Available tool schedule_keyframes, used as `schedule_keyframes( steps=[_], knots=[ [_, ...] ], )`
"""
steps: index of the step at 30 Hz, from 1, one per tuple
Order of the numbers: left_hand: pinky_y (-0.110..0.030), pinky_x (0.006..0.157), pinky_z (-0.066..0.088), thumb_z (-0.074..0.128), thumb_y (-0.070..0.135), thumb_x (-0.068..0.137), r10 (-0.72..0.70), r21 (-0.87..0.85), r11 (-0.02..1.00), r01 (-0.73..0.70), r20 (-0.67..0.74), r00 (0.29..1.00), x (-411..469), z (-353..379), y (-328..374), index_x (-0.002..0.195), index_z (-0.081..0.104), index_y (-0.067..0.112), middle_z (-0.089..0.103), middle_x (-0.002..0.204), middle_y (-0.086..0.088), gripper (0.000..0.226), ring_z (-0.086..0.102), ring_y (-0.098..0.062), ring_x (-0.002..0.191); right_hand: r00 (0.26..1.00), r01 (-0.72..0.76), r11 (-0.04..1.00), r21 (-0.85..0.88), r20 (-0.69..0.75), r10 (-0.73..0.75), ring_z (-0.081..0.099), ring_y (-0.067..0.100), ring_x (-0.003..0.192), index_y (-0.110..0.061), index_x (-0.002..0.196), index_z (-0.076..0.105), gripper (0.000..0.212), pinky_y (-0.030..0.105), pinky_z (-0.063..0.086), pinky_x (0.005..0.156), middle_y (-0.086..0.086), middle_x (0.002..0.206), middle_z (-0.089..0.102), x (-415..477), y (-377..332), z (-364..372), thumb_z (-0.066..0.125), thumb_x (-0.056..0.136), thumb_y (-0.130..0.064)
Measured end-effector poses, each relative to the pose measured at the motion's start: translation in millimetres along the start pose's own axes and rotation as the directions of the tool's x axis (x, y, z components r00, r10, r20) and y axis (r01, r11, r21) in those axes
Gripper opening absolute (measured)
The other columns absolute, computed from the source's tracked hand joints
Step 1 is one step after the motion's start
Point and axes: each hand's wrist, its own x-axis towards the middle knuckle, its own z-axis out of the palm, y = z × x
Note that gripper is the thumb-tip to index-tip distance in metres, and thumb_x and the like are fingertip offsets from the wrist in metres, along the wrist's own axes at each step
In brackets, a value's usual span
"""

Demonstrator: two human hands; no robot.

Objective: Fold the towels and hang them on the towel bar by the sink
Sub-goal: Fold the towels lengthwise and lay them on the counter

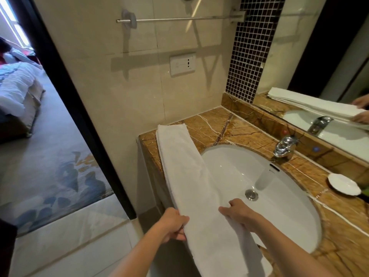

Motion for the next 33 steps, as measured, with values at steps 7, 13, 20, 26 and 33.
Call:
schedule_keyframes(
  steps=[7, 13, 20, 26, 33],
  knots=[
    [-0.042, 0.072, 0.060, 0.056, 0.011, 0.094, -0.042, -0.025, 0.999, 0.044, 0.058, 0.997, -8, 1, -7, 0.100, 0.058, -0.001, 0.074, 0.091, -0.016, 0.014, 0.073, -0.028, 0.081, 0.991, -0.040, 0.999, -0.012, 0.130, 0.041, 0.060, 0.014, 0.064, -0.007, 0.086, 0.060, 0.035, 0.022, 0.045, 0.056, 0.000, 0.070, 0.061, -8, 7, -7, 0.070, 0.072, -0.038],
    [-0.043, 0.076, 0.059, 0.060, 0.012, 0.092, -0.047, 0.008, 0.999, 0.046, 0.106, 0.993, -18, 6, -18, 0.108, 0.060, -0.005, 0.073, 0.096, -0.019, 0.023, 0.072, -0.028, 0.084, 0.985, -0.065, 0.992, -0.110, 0.149, 0.081, 0.058, 0.008, 0.056, -0.014, 0.082, 0.058, 0.038, 0.015, 0.041, 0.044, -0.003, 0.072, 0.061, -28, 11, -16, 0.069, 0.071, -0.048],
    [-0.039, 0.072, 0.060, 0.061, 0.013, 0.090, -0.043, -0.010, 0.999, 0.045, 0.175, 0.984, -35, 31, -37, 0.109, 0.062, 0.002, 0.075, 0.090, -0.014, 0.022, 0.072, -0.025, 0.078, 0.967, -0.061, 0.970, -0.235, 0.226, 0.115, 0.050, 0.009, 0.059, -0.013, 0.089, 0.056, 0.048, 0.020, 0.037, 0.048, -0.005, 0.073, 0.055, -55, 23, -34, 0.072, 0.069, -0.054],
    [-0.043, 0.070, 0.060, 0.059, 0.008, 0.091, -0.031, -0.023, 0.999, 0.035, 0.156, 0.987, -41, 43, -46, 0.114, 0.058, -0.003, 0.074, 0.090, -0.017, 0.025, 0.072, -0.030, 0.080, 0.970, -0.063, 0.932, -0.358, 0.197, 0.141, 0.049, 0.010, 0.071, -0.016, 0.084, 0.050, 0.044, 0.021, 0.037, 0.058, -0.006, 0.082, 0.052, -56, 35, -38, 0.069, 0.075, -0.055],
    [-0.040, 0.059, 0.058, 0.058, 0.004, 0.090, -0.019, 0.026, 1.000, 0.017, 0.083, 0.996, -45, 49, -46, 0.114, 0.056, -0.008, 0.070, 0.089, -0.024, 0.027, 0.069, -0.032, 0.068, 0.982, -0.046, 0.876, -0.481, 0.137, 0.126, 0.057, 0.016, 0.081, -0.018, 0.084, 0.052, 0.049, 0.026, 0.044, 0.067, -0.006, 0.083, 0.057, -54, 39, -26, 0.064, 0.064, -0.061]
  ],
)
